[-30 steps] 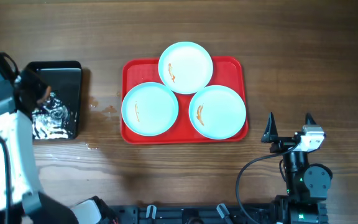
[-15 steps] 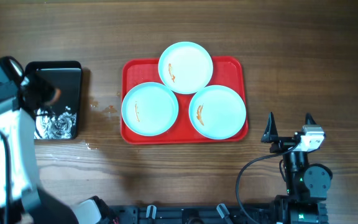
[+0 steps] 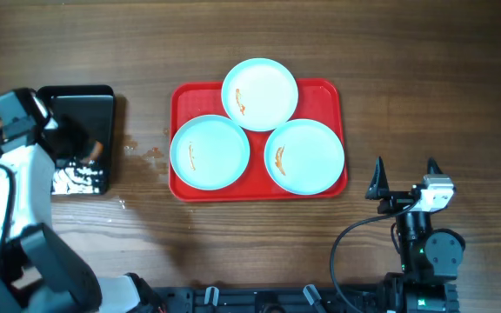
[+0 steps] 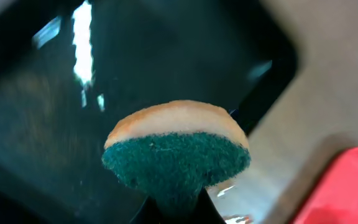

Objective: Clean dirty plates on tray and stack at the side
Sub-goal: 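Lift the wet sponge out of the black tray with the left gripper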

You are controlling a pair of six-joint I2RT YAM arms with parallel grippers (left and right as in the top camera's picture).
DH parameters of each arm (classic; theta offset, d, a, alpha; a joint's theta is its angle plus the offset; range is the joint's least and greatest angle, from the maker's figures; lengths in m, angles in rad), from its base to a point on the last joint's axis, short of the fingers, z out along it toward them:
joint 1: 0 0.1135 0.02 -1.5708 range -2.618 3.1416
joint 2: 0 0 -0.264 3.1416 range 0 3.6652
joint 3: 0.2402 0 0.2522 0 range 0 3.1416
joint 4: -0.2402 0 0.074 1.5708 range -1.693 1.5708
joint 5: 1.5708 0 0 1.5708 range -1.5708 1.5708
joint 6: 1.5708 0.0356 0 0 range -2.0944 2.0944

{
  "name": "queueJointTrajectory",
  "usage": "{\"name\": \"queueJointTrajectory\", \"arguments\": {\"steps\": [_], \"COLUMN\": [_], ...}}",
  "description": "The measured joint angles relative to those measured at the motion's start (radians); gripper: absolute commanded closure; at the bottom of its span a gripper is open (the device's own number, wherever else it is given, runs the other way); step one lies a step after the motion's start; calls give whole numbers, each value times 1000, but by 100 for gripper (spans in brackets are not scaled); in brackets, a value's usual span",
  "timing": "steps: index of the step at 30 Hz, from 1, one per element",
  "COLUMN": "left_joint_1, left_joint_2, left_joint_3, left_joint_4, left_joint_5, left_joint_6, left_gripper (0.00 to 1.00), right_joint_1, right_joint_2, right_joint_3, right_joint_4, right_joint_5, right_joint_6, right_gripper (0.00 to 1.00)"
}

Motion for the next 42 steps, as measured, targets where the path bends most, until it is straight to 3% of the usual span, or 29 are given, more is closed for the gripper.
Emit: {"name": "queueJointTrajectory", "arguments": {"steps": [5,11,15,20,24,34,38,42], "left_joint_1": [0,-1,-5,-6,-6,-6,-6,-3], "left_joint_2": [-31,-189,-259,-112,13,-165,-248,-193], "left_joint_3": [24,146,167,66,18,180,209,150], "left_joint_4": [-9,31,28,14,-21,86,28,13], "left_joint_5": [17,85,53,-38,-30,312,208,33], "left_joint_6": [0,0,0,0,0,-36,-29,-26], "left_gripper": [96,96,96,96,96,96,96,96], "right_joint_1": [0,0,0,0,0,0,0,0], "right_joint_2": [0,0,0,0,0,0,0,0], "right_joint_3": [0,0,0,0,0,0,0,0], "right_joint_4": [0,0,0,0,0,0,0,0], "right_joint_5": [0,0,0,0,0,0,0,0], "right_joint_6": [0,0,0,0,0,0,0,0], "right_gripper": [0,0,0,0,0,0,0,0]}}
